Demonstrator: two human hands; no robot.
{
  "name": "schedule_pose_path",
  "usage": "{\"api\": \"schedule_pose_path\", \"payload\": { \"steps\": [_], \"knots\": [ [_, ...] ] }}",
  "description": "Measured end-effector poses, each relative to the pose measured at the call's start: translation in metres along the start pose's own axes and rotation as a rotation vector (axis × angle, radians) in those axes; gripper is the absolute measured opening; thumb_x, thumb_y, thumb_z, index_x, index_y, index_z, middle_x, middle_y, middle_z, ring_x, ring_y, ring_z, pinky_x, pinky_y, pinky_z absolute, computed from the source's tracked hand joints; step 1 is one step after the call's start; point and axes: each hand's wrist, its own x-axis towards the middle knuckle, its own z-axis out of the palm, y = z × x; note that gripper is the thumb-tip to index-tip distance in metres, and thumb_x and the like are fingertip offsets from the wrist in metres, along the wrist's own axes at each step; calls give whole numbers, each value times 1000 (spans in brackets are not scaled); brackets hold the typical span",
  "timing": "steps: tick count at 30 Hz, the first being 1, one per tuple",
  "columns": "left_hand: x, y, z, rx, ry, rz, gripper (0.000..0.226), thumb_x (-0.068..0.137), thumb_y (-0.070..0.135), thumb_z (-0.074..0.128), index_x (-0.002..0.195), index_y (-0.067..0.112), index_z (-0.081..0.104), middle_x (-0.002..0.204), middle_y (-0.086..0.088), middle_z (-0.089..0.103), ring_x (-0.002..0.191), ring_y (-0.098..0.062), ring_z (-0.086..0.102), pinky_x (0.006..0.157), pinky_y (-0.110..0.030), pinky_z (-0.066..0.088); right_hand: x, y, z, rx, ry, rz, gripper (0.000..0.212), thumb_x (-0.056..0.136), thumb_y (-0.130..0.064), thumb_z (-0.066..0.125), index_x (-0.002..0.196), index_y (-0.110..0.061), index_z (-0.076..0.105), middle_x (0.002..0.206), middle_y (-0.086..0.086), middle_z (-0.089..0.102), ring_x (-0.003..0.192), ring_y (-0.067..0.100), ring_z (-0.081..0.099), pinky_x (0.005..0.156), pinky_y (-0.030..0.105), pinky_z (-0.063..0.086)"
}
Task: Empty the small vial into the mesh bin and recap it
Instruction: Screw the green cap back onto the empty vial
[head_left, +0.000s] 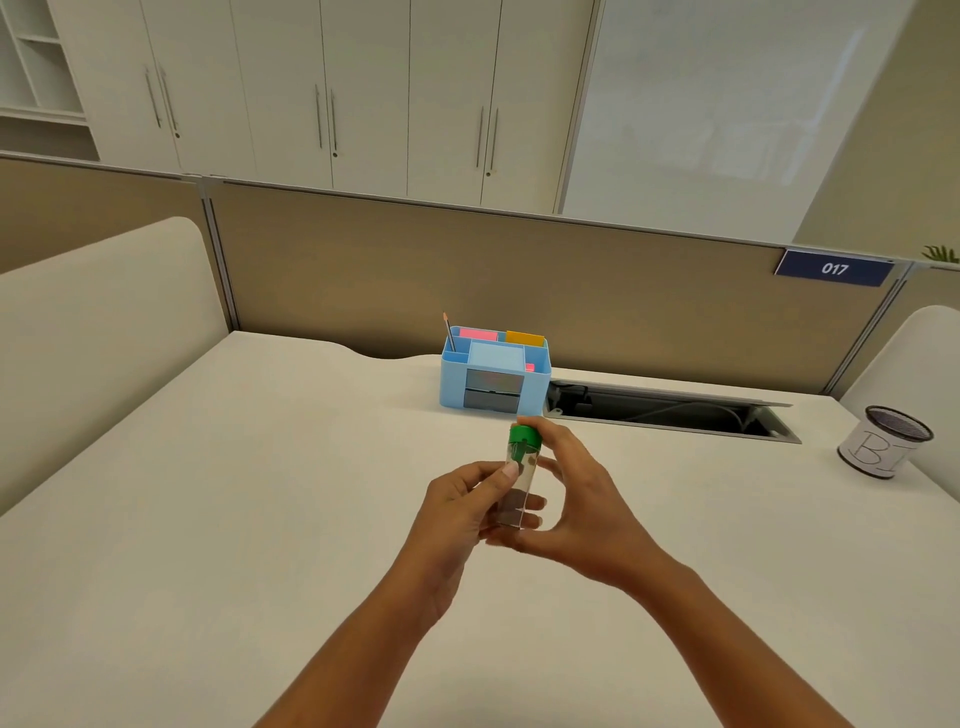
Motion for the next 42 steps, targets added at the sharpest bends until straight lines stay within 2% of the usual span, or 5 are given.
{"api": "schedule_pose_path", "payload": {
  "steps": [4,20,28,35,42],
  "knots": [
    [0,0,-1,10,4,4,17,88,30,54,92,21,67,73,-2,78,66,-17,73,63,-24,54,-1,0,2,10,67,-32,82,62,-28,82,114,-53,24,120,-33,29,109,-12,37,86,-10,27],
    [5,-5,-4,33,-10,28,17,90,29,51,93,21,66,74,-1,78,68,-18,73,65,-23,55,-2,-4,0,-35,93,-1,86,61,-28,83,133,-21,36,136,4,50,117,4,40,102,22,33],
    [5,-7,-8,47,-23,5,17,92,33,48,94,29,64,78,-1,78,72,-20,73,64,-26,56,-3,2,3,-10,-24,17,87,62,-29,82,115,-57,19,126,-33,32,110,-9,38,86,-9,26],
    [12,-11,-13,74,70,-1,20,93,32,46,96,25,64,82,4,78,83,-13,71,77,-29,51,-2,4,13,72,-73,153,98,52,-58,71,130,-51,12,133,-24,23,121,-2,30,97,20,37],
    [22,-25,-12,119,232,-5,20,94,31,46,108,24,58,111,3,67,109,-15,56,85,-31,40,-2,19,31,493,120,445,23,76,-39,67,94,-26,59,97,-3,67,88,11,65,71,20,55]
  ]
}}
